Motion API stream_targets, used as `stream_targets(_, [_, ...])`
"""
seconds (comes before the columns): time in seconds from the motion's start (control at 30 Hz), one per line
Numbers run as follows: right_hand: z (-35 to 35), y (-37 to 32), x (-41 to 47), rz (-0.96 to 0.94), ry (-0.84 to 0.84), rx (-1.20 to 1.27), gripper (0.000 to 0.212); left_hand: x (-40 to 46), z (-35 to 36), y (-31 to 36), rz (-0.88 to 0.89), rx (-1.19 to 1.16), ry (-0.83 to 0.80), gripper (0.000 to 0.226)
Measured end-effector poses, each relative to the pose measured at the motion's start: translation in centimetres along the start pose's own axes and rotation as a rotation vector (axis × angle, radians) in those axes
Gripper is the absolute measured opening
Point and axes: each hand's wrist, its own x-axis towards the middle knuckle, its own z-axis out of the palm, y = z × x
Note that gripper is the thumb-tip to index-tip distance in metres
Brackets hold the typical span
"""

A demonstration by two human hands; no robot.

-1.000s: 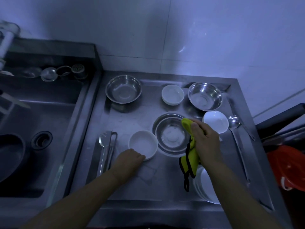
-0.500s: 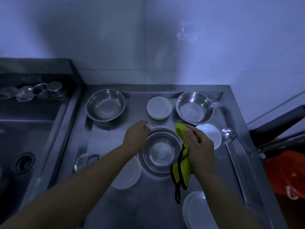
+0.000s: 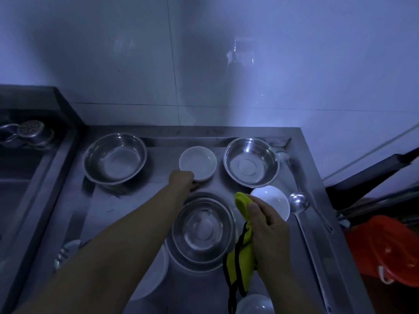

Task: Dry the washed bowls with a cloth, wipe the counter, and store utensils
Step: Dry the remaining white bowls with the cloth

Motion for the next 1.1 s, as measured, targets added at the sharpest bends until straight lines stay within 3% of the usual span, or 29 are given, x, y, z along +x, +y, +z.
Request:
stream_targets(0.27, [1.7, -1.4, -1.9, -0.075, -0.080, -0.021, 0.016, -6.0, -9.3, 2.6, 0.103, -0.022, -0.109, 0.011])
stream_targets(0.47, [5.6, -2.3, -4.9, -0.138, -0.150, -0.030, 0.021, -10.8, -21.0, 3.9, 0.270, 0.167, -0.125, 0.022])
stream_targets(0.63, [9.6, -3.2, -9.1, -0.182, -0.237, -0.079, 0.016, -14.9, -28.7, 3.5, 0.600, 0.569, 0.040, 0.044])
stream_targets(0.83, [13.3, -4.4, -15.0, -0.236, -0.311, -0.093, 0.016, -18.7, -34.6, 3.1, 0.917, 0.952, 0.192, 0.049])
stream_targets(0.97, [15.1, -4.8, -18.1, -0.274, -0.340, -0.116, 0.010, -20.9, -37.2, 3.1, 1.001, 0.987, 0.164, 0.052])
stream_targets(1.1, [17.0, -5.2, -21.0, -0.376, -0.337, -0.140, 0.013, -23.4, -39.3, 3.1, 0.988, 0.838, 0.132, 0.052])
